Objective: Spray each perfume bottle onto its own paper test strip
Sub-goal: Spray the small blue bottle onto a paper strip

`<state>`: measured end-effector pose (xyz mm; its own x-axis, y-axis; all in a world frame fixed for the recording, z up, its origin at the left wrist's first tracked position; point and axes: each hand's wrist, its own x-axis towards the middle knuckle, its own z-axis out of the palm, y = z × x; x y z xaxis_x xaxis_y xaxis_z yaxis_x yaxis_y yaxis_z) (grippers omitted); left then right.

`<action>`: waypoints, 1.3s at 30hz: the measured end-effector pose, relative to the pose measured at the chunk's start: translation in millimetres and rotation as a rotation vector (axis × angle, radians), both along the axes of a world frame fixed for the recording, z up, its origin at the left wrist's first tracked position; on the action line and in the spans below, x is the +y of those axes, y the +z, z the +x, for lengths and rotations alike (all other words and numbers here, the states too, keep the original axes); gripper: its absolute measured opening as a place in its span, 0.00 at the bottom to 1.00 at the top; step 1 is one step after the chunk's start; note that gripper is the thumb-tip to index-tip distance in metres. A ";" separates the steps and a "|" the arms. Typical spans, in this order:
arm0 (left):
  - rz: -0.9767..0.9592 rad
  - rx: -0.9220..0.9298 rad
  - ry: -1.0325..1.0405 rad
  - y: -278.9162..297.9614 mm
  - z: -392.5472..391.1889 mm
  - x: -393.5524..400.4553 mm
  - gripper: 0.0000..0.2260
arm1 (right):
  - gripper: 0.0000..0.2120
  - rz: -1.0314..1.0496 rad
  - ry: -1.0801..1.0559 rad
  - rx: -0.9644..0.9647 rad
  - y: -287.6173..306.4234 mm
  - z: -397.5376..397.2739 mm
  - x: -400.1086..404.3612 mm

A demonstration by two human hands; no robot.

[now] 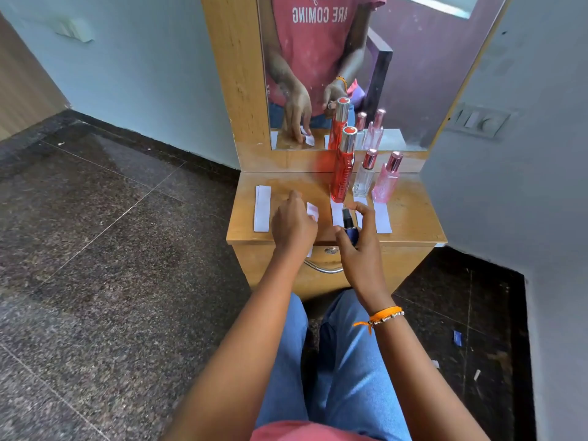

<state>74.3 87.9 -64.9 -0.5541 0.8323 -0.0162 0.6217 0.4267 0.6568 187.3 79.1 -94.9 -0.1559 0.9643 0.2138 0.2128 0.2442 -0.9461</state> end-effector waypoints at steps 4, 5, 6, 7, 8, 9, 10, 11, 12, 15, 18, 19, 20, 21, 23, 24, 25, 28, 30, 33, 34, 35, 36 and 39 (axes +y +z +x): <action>0.058 -0.122 0.033 -1.7 -3.5 -0.5 0.17 | 0.17 -0.052 -0.019 0.040 -0.1 2.8 2.0; 0.075 -0.199 0.031 -1.2 -4.2 -0.5 0.18 | 0.17 -0.065 -0.042 0.052 -0.8 2.4 2.4; 0.094 -0.315 0.024 0.2 -4.6 -0.8 0.19 | 0.16 -0.078 -0.074 0.070 -2.2 2.0 3.2; 0.112 -0.454 0.016 2.5 -3.9 -1.6 0.20 | 0.16 -0.097 -0.106 0.095 -2.5 1.5 3.8; 0.126 -0.585 0.003 5.1 -2.3 -2.7 0.21 | 0.16 -0.126 -0.128 0.128 -2.3 1.8 4.4; 0.133 -0.677 -0.017 8.3 0.2 -4.0 0.21 | 0.16 -0.165 -0.141 0.172 -1.5 2.1 5.0; 0.133 -0.731 -0.039 10.8 3.0 -4.6 0.21 | 0.16 -0.209 -0.148 0.223 -1.0 3.6 6.2; 0.134 -0.769 -0.060 12.5 6.1 -4.8 0.21 | 0.17 -0.246 -0.151 0.275 0.0 5.7 7.7; 0.136 -0.797 -0.076 14.3 9.5 -4.9 0.20 | 0.17 -0.270 -0.156 0.321 0.5 8.3 9.4; 0.131 -0.818 -0.114 14.1 20.9 -2.7 0.20 | 0.19 -0.279 -0.172 0.393 1.2 18.7 15.2; 0.134 -0.727 -0.120 9.8 32.3 1.3 0.21 | 0.19 -0.252 -0.246 0.369 3.5 34.9 25.0; 0.131 -0.661 -0.135 9.3 35.9 2.1 0.20 | 0.20 -0.225 -0.286 0.334 4.8 42.6 30.2; 0.131 -0.593 -0.162 9.0 39.2 2.7 0.18 | 0.21 -0.194 -0.333 0.287 5.5 51.1 36.7; 0.134 -0.536 -0.198 8.4 42.7 3.5 0.16 | 0.22 -0.170 -0.377 0.232 6.3 59.4 43.5; 0.133 -0.435 -0.275 7.1 50.0 4.0 0.13 | 0.23 -0.161 -0.436 0.112 6.3 72.8 56.9; 0.124 -0.381 -0.311 6.6 53.7 3.8 0.12 | 0.23 -0.162 -0.451 0.059 5.4 76.7 63.0; 0.117 -0.330 -0.342 5.0 57.3 4.2 0.11 | 0.22 -0.160 -0.455 0.010 5.0 79.1 68.6; 0.118 -0.203 -0.413 -2.0 67.3 7.0 0.11 | 0.21 -0.144 -0.433 -0.104 4.5 79.9 83.7; 0.134 -0.103 -0.450 -5.0 72.9 8.8 0.12 | 0.22 -0.144 -0.415 -0.131 4.2 78.8 93.4; 0.150 0.069 -0.496 -9.1 79.8 12.5 0.15 | 0.22 -0.135 -0.396 -0.175 4.4 76.4 105.1; 0.152 0.111 -0.502 -9.9 82.0 13.3 0.15 | 0.21 -0.121 -0.392 -0.205 4.1 75.9 108.0; 0.155 0.143 -0.509 -11.0 83.9 14.1 0.16 | 0.21 -0.107 -0.391 -0.240 4.1 75.5 109.8; 0.157 0.174 -0.519 -11.9 85.7 14.5 0.17 | 0.21 -0.095 -0.392 -0.277 4.1 75.3 111.0; 0.138 0.265 -0.571 -15.3 90.7 16.0 0.19 | 0.20 -0.072 -0.386 -0.349 2.6 75.7 111.6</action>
